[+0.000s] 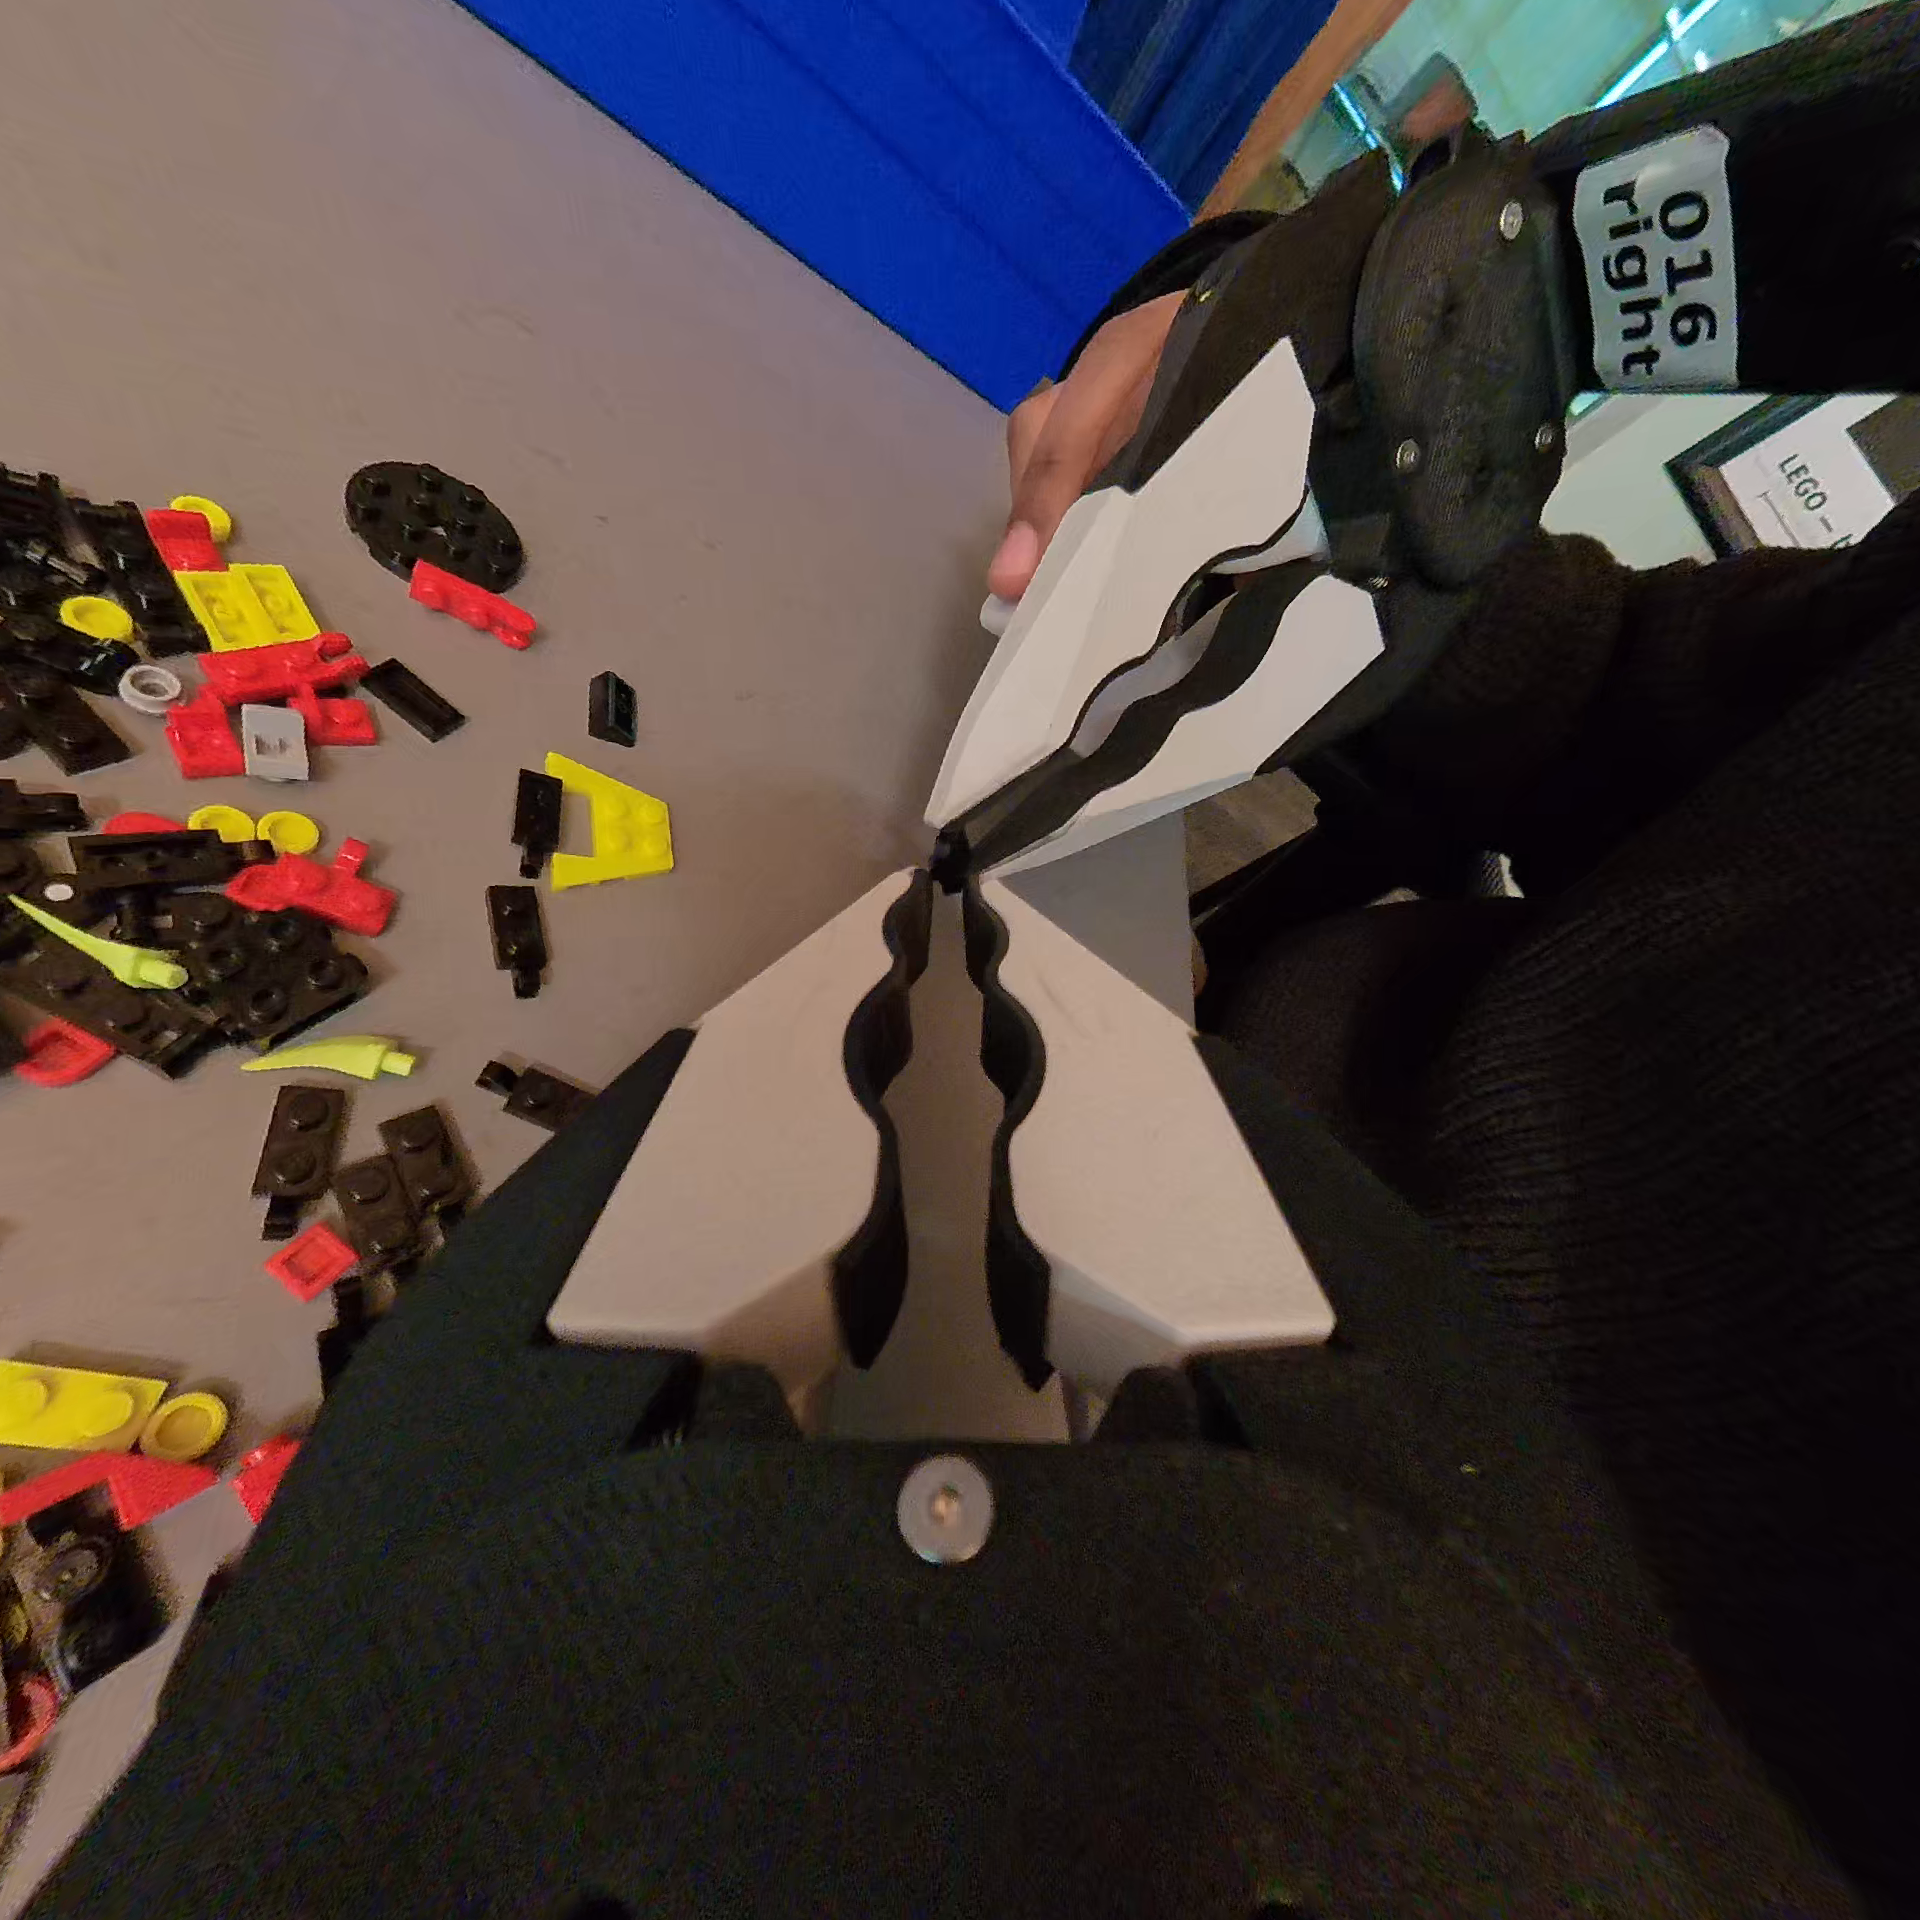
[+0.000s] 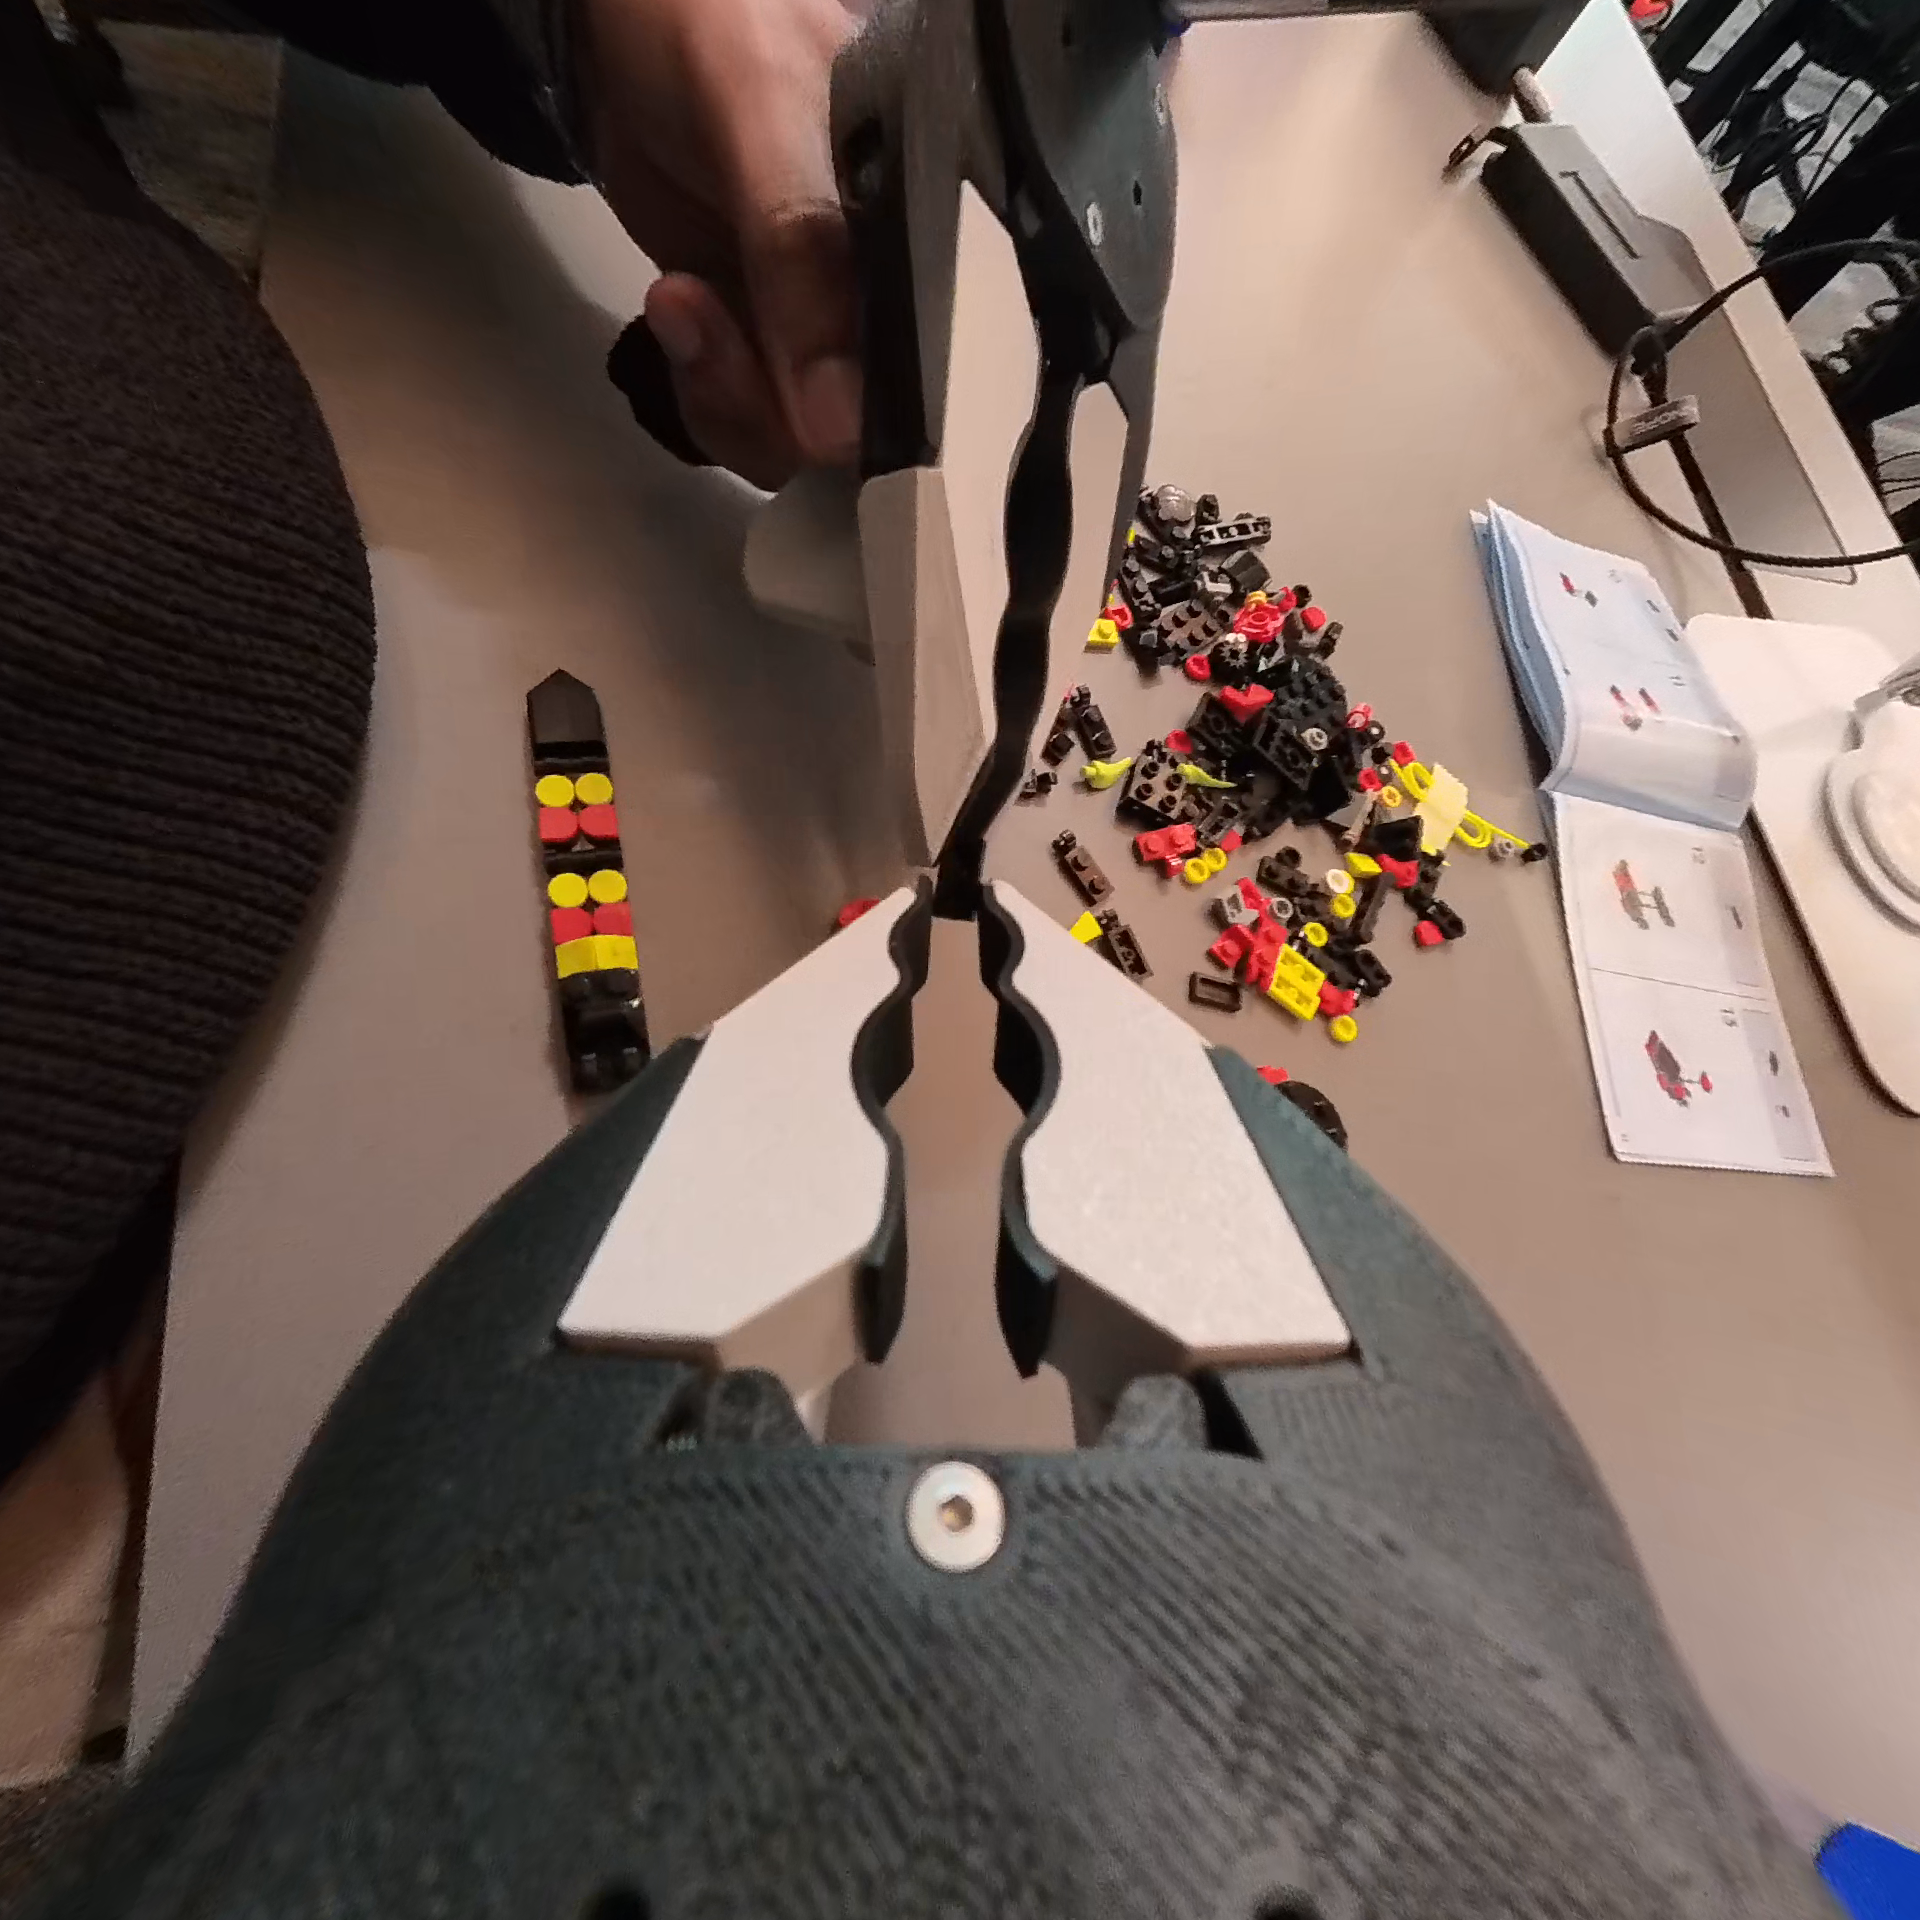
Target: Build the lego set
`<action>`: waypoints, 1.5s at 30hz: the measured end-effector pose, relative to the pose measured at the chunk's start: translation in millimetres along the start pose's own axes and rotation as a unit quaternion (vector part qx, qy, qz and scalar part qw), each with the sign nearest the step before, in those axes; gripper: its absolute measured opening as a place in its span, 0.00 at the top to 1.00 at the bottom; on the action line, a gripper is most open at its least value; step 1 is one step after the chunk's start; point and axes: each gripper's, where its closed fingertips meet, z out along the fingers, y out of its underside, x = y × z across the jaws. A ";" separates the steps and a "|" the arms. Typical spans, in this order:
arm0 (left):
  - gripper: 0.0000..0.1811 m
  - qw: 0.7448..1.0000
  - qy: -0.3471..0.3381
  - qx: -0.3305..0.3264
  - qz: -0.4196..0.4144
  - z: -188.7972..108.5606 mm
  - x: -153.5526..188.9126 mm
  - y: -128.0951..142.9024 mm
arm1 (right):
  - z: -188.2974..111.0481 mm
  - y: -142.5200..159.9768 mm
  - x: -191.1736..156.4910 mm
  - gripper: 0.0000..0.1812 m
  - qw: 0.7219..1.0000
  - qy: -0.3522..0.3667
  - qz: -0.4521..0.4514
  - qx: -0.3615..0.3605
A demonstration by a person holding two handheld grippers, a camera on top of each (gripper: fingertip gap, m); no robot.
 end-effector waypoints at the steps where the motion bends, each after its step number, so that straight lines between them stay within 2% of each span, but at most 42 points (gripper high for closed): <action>1: 0.98 1.000 -0.002 -0.002 0.003 0.2 -0.5 0.5 | 0.5 0.4 -0.2 0.96 1.000 0.000 -0.001 -0.001; 7: 0.99 0.999 -0.023 -0.008 0.030 -0.2 -4.6 2.1 | 2.0 2.7 0.4 0.97 1.000 -0.001 0.006 -0.004; 12: 0.99 0.998 -0.038 -0.010 0.045 0.0 -7.8 2.8 | 3.4 6.7 2.1 0.92 0.999 -0.006 0.034 -0.007; 15: 0.99 0.996 -0.059 -0.013 0.070 0.0 -11.3 3.2 | 2.5 3.2 -0.7 0.90 0.994 -0.041 0.098 0.011; 19: 0.99 0.990 -0.087 -0.015 0.111 -0.1 -14.8 2.3 | 2.3 7.5 5.2 0.89 0.972 -0.081 0.221 0.015; 21: 0.99 0.988 -0.090 -0.017 0.124 0.8 -13.9 2.8 | 1.3 2.8 1.9 0.87 0.963 -0.106 0.244 0.033; 26: 1.00 0.987 -0.079 -0.012 0.141 2.3 -7.7 1.8 | 7.2 6.3 -5.6 0.89 0.970 -0.107 0.217 0.010; 30: 0.99 0.987 -0.075 -0.014 0.139 2.7 -6.8 2.9 | 8.0 8.3 -4.0 0.97 0.974 -0.096 0.203 0.004; 35: 0.97 0.985 -0.110 -0.011 0.135 -1.9 -19.7 0.6 | 5.9 11.8 2.2 0.98 0.976 -0.079 0.203 0.001; 41: 0.97 0.985 -0.118 -0.018 0.124 -2.4 -25.1 3.1 | 16.8 53.8 8.3 0.98 0.988 0.001 0.079 -0.132; 45: 0.97 0.983 -0.126 -0.028 0.129 -1.6 -27.8 6.5 | 19.7 55.4 7.0 0.98 0.989 0.015 0.034 -0.146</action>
